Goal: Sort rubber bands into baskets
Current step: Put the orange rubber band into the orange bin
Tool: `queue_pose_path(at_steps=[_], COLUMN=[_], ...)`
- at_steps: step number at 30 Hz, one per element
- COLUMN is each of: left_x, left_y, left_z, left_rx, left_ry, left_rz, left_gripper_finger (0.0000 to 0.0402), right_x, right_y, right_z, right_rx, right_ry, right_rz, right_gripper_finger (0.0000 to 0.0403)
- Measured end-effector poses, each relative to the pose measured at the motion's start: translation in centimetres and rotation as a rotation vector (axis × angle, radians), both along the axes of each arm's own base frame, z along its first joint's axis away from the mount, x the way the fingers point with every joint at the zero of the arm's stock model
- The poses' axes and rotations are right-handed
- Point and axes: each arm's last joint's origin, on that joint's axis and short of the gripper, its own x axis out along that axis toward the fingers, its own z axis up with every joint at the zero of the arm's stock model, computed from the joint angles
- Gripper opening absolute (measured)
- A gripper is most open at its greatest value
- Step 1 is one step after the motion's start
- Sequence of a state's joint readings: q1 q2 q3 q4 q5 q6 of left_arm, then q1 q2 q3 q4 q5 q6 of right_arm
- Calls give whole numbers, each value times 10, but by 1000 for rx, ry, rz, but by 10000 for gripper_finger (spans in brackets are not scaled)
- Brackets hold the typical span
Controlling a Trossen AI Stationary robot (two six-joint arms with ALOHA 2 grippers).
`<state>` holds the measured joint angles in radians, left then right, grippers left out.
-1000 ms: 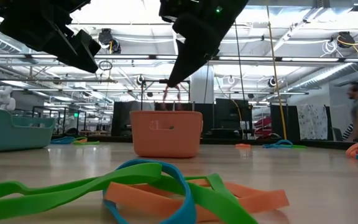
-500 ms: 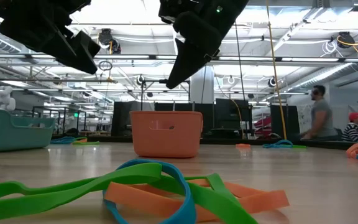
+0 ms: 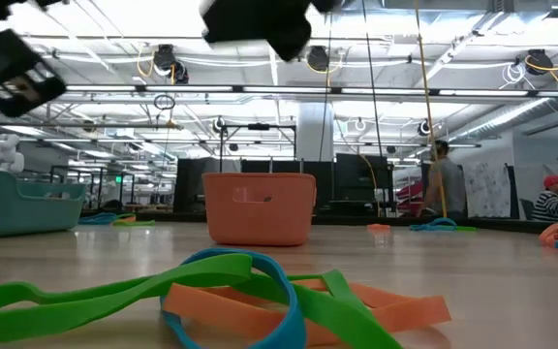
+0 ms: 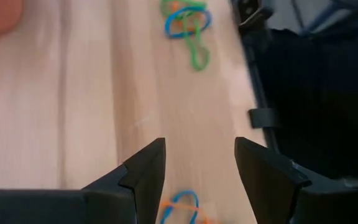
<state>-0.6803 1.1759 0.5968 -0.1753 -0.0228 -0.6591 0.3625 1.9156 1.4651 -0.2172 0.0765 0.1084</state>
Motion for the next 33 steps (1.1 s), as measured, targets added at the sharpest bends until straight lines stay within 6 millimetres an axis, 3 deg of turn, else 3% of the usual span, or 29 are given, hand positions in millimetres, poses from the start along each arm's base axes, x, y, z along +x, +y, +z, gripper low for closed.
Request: queue_pose_path(at_steps=[6,12,19,28,33], left_x=[-10,-11,-9,-15,-15], left_y=[-8,-22,-24,-23,-23], left_z=[-13,-40,-55,-63,-63], left_rx=[55,90,134,185,184], left_ry=[90,225,279,354,357], left_rz=[145,137,136,144,141], left_gripper_finger=[198,198,198,198,185], right_x=[-5,-9,-8,3,4], right_y=[22,35,34,39,38], right_z=[3,5,4,-21,-23], right_rx=[-3,-7,-32,-63,-66], right_ry=[-58,-84,-95,-88,-82], right_rz=[69,101,76,85,80], right_gripper_finger=[93,93,93,93,93])
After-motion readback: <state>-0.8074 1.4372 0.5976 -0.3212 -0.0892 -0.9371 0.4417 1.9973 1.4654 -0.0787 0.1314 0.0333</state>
